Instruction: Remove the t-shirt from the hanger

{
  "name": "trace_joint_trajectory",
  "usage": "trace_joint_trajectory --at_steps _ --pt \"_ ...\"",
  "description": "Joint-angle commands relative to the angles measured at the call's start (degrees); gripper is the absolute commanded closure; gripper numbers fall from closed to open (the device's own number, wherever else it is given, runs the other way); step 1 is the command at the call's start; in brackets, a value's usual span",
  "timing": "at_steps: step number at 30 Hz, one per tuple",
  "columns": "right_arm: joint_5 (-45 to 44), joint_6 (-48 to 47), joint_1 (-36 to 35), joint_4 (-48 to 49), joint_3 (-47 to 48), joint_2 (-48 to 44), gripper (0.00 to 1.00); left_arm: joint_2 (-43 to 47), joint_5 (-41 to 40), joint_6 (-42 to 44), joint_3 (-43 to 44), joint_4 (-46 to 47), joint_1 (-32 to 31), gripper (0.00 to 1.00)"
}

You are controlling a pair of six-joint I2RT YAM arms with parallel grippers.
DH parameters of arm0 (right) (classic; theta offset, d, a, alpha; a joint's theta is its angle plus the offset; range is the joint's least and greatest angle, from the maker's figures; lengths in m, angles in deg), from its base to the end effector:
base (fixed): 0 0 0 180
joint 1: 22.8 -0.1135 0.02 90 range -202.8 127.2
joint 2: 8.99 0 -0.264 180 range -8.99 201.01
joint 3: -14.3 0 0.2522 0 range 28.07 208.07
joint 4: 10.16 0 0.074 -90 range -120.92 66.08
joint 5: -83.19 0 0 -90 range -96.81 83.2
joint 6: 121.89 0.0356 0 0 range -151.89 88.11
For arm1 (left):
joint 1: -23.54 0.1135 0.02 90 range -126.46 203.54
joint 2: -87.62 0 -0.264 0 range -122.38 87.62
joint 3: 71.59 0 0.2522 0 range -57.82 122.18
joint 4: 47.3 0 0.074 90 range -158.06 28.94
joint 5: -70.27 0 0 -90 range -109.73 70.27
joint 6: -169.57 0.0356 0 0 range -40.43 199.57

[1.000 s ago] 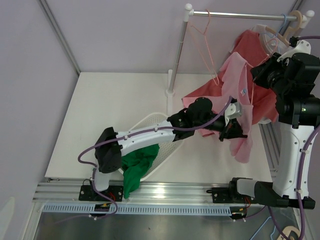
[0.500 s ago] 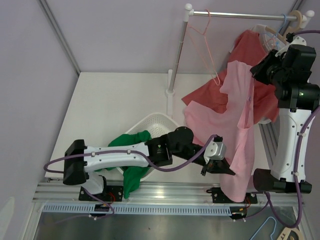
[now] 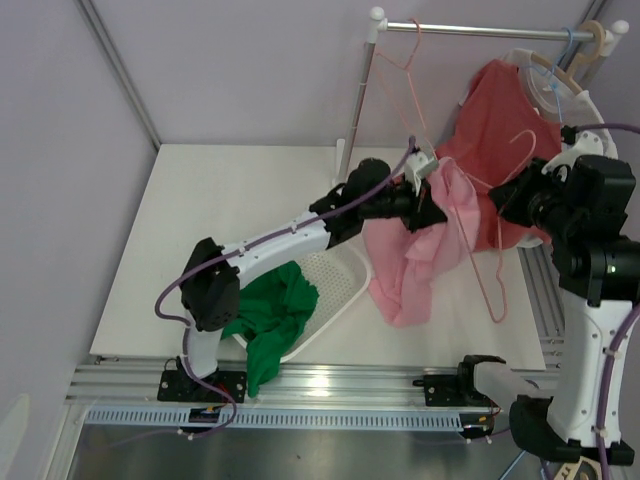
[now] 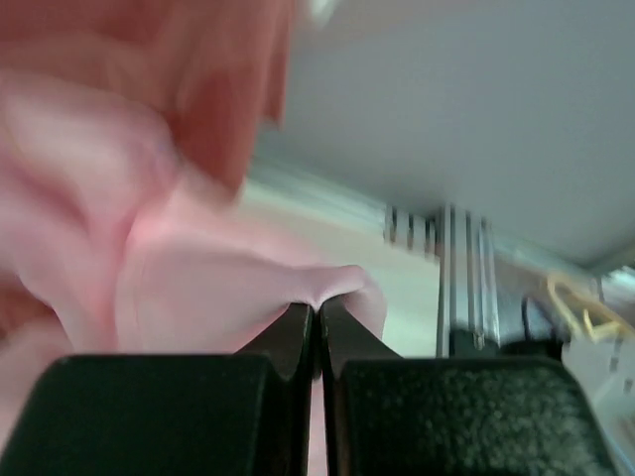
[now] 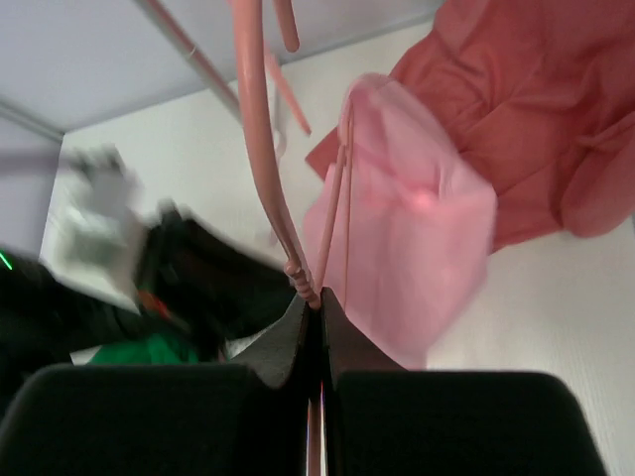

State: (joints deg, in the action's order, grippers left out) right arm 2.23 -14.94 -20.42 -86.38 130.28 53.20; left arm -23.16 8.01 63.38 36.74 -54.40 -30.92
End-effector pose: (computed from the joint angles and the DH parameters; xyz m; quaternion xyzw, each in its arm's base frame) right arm 0.1468 -0.0005 0.5088 0.0959 0.8241 0.1353 0.5416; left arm 0.2595 -0.3918 0.3320 0.3892 0.6496 -0.5118 0.4057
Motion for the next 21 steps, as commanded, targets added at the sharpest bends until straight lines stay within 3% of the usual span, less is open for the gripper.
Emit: trace_joint_trajectory --at_steps 1,5,7,9,12,14,15,21 --pt "1.9 0.3 -1.8 -2.3 -2.7 -5.0 1.0 -0.4 -2.1 -3.2 16.1 -1.3 1.7 0.99" --pt "2.3 0.7 -2.0 -4.9 -5.1 -10.6 1.0 -6.3 -2.3 -3.9 33.1 -10.9 4.2 0.99" --pt "2.0 1.6 -2.1 -4.6 -4.0 -12.4 1.0 -8.0 -1.0 -4.3 37.0 -14.3 5.1 0.99" --pt "1.9 2.4 -2.2 -3.6 -1.9 -12.9 1.0 -7.3 -0.8 -4.8 34.7 -15.5 5.1 0.99" --pt "0.3 2.4 -2.2 -3.1 1.4 -11.7 1.0 -2.0 1.0 -6.5 16.3 -8.9 4.2 0.99" --pt "-0.9 2.5 -2.1 -2.4 3.4 -10.6 1.0 0.9 -0.3 -6.1 9.6 -4.7 2.6 0.99" --pt "-1.0 2.6 -2.1 -2.1 3.7 -10.5 1.0 3.5 -0.8 -6.1 1.1 -1.5 1.4 0.99" --pt "-4.9 3.2 -2.1 1.9 5.3 -9.1 1.0 14.3 -5.3 -3.9 -19.0 5.9 -3.6 0.99"
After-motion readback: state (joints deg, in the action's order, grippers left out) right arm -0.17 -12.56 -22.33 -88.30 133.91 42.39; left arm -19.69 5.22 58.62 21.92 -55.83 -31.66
